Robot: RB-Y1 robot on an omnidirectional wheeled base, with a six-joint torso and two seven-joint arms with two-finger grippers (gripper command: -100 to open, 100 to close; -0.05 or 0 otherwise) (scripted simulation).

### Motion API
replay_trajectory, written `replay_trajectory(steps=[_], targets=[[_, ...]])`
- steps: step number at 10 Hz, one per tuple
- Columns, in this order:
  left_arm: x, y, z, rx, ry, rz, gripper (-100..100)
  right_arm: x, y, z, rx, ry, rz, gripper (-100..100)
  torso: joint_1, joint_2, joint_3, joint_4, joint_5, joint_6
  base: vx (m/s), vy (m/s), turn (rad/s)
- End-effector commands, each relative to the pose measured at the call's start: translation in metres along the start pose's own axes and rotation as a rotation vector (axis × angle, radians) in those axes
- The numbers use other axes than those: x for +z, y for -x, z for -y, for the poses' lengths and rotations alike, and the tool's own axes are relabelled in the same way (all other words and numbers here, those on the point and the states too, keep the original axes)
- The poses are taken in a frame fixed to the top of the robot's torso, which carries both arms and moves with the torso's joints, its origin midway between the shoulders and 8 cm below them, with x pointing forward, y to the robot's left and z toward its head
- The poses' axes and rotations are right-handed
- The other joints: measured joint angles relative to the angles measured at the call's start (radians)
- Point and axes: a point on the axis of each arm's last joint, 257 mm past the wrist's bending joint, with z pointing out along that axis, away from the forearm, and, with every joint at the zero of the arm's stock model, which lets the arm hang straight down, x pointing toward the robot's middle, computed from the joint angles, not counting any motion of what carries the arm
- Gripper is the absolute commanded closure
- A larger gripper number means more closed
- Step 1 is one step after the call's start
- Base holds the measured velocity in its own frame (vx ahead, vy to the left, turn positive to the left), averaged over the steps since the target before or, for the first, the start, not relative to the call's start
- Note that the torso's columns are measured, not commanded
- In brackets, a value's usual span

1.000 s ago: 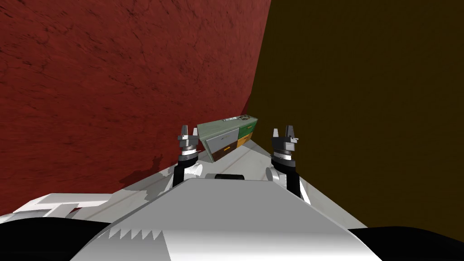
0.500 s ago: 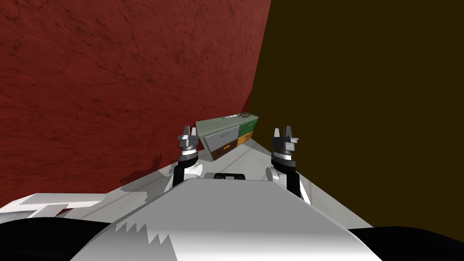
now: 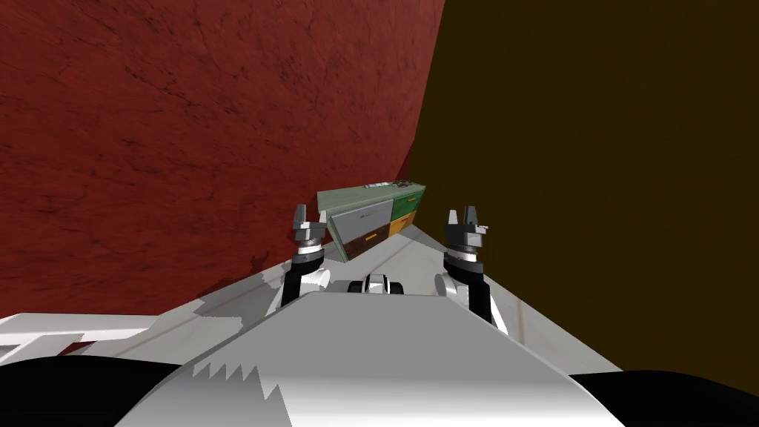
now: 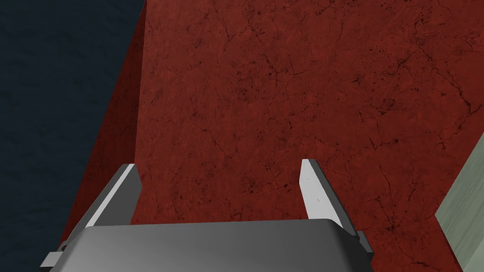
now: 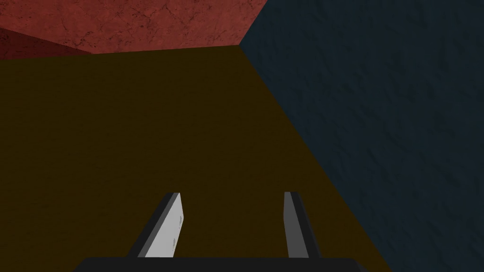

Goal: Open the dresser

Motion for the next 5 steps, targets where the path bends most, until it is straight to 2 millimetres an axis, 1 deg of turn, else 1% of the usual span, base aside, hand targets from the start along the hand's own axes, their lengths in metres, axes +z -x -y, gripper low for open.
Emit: replay_trajectory(steps=[1,3,5], targets=[[-0.003,-0.002,-0.014,0.009,0.04,-0.043,-100,0.0,0.0,0.0,0.0,0.0,0.0,0,0.0,0.002,-0.005,0.003,0.0,0.0,0.083,-0.046,0.084],[-0.008,-0.002,-0.03,0.011,0.081,-0.065,-100,0.0,0.0,0.0,0.0,0.0,0.0,0,0.0,0.004,-0.005,0.004,0.0,0.0,0.094,-0.053,0.079],[-0.013,0.001,-0.048,0.008,0.127,-0.074,-100,0.0,0.0,0.0,0.0,0.0,0.0,0,-0.001,0.006,-0.004,0.005,0.0,0.0,0.102,-0.09,0.119]])
